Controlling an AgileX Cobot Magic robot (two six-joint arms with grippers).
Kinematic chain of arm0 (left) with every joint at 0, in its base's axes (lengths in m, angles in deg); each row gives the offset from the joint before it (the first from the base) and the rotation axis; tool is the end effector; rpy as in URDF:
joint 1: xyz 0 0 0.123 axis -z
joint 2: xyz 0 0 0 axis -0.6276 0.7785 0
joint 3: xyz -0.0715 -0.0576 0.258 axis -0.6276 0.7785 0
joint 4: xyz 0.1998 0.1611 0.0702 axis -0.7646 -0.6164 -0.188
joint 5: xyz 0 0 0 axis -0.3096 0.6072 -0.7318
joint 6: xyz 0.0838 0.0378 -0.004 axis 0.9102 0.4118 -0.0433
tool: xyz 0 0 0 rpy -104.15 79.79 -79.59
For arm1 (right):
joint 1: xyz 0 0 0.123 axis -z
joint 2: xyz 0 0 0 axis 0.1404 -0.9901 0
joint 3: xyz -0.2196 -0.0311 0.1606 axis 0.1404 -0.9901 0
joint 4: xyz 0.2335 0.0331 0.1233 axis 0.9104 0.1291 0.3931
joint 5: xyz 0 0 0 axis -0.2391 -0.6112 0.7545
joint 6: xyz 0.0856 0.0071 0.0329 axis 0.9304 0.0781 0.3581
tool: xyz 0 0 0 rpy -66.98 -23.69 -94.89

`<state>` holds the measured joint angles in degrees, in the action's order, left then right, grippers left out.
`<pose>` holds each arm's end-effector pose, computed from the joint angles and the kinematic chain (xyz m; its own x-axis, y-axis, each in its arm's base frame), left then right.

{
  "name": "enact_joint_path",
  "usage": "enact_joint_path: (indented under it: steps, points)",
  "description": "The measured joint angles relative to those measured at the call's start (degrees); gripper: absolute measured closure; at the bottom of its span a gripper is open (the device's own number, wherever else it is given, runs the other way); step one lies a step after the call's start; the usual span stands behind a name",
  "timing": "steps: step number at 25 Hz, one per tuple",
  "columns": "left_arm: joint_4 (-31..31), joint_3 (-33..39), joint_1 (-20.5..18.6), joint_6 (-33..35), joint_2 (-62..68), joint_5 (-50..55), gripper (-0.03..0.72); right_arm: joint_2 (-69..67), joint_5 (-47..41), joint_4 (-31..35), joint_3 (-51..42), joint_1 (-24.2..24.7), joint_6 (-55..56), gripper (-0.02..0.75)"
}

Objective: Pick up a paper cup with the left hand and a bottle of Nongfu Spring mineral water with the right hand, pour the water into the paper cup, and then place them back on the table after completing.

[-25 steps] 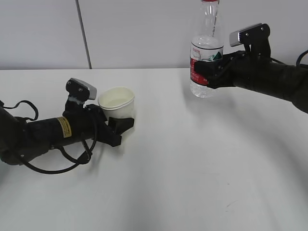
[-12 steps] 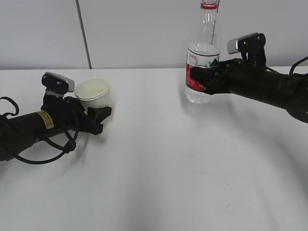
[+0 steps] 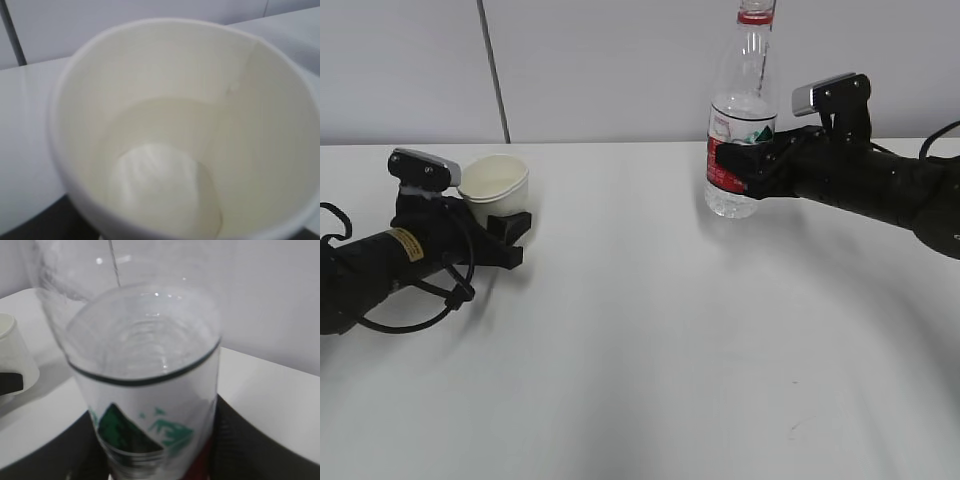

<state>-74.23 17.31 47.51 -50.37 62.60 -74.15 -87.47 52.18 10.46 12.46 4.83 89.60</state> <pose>0.3735 -0.0900 0.0569 -0.2752 0.0860 -0.9575 0.4908 0.8690 -0.0631 0.4036 0.0713 0.1379 -0.1746 -0.0876 -0.9807 -0.5781 0.8154 0.0301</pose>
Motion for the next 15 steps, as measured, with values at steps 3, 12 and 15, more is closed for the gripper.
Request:
enact_joint_path:
  steps: [3, 12, 15]
  points:
    - [0.7, -0.8, 0.0, 0.1, 0.8, 0.1, 0.293, 0.0, 0.0, 0.1, 0.0, 0.0, 0.0, 0.373]
    - [3.5, -1.9, 0.0, 1.3, 2.8, -0.3, 0.293, 0.0, 0.0, 0.1, 0.0, 0.0, 0.1, 0.373]
    - [3.6, -2.4, 0.0, 1.3, 4.2, -0.3, 0.293, 0.0, 0.0, 0.1, 0.0, 0.0, 0.1, 0.373]
